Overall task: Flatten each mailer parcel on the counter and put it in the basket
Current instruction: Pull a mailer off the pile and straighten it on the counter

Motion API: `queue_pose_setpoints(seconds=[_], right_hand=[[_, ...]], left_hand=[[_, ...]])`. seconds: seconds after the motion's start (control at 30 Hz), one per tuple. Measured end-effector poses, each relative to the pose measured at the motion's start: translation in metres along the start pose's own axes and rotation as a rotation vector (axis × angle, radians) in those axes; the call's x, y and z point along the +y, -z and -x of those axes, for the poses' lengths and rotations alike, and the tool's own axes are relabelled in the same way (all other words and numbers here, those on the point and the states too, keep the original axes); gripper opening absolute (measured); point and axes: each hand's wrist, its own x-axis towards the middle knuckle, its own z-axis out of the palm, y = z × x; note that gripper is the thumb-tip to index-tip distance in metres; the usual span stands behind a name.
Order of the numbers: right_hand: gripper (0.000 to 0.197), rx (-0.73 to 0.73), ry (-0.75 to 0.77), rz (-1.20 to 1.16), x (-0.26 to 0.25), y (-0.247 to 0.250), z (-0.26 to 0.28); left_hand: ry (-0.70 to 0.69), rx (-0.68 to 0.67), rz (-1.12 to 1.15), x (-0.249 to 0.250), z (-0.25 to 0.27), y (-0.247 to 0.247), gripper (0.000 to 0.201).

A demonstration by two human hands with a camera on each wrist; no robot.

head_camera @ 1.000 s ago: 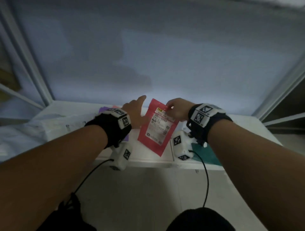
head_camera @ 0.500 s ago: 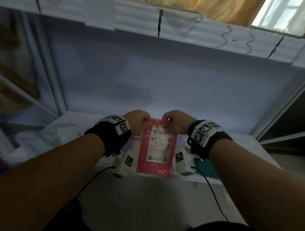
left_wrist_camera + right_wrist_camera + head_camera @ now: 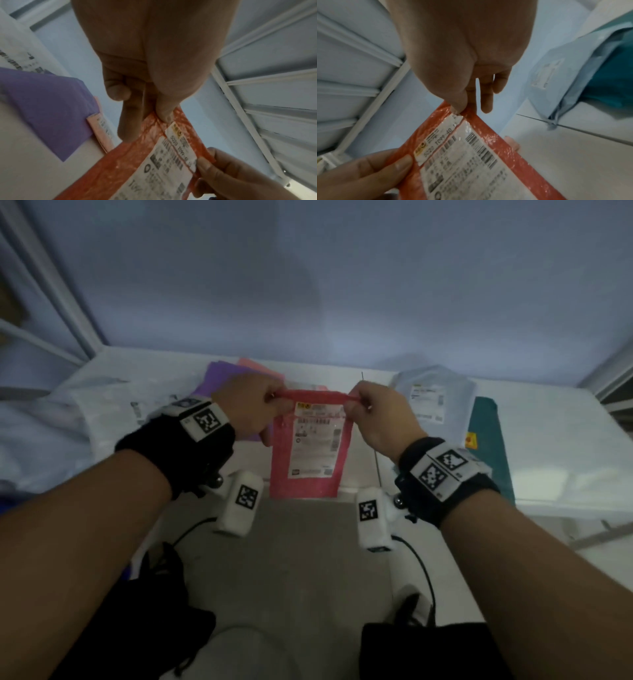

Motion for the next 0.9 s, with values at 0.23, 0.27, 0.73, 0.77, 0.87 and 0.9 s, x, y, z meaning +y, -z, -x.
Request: queue_pose_setpoints(seconds=[0.23,0.27,0.73,0.77,0.87,0.9], right_hand=[[0.018,0.098,0.018,-0.059,-0.018,-0.003,0.0],[0.017,0.083,0.034,-0.046,-0.021,-0.001,0.001],[0.011,-0.323,-0.23,-0.227,-0.01,-0.002,0.02],[0.014,-0.325,-0.257,-0.256,-0.007,-0.003,0.02],[0.01,-0.209,-0.388,-0.48,-0.006,0.0,0.018],[0.008,-0.152,-0.424,-0.564,-0.005,0.001,0.015]], left_hand=[[-0.062,0.194,0.152,0.012,0.01,0.016,0.015],[-0.071,0.183,0.127,0.015,0.013,0.017,0.014],[0.056,0.398,0.181,0.01,0.022,0.043,0.024],[0.072,0.39,0.176,0.007,0.02,0.043,0.025],[0.102,0.369,0.174,0.001,0.015,0.041,0.027],[0.109,0.362,0.167,0.0,0.014,0.04,0.028]])
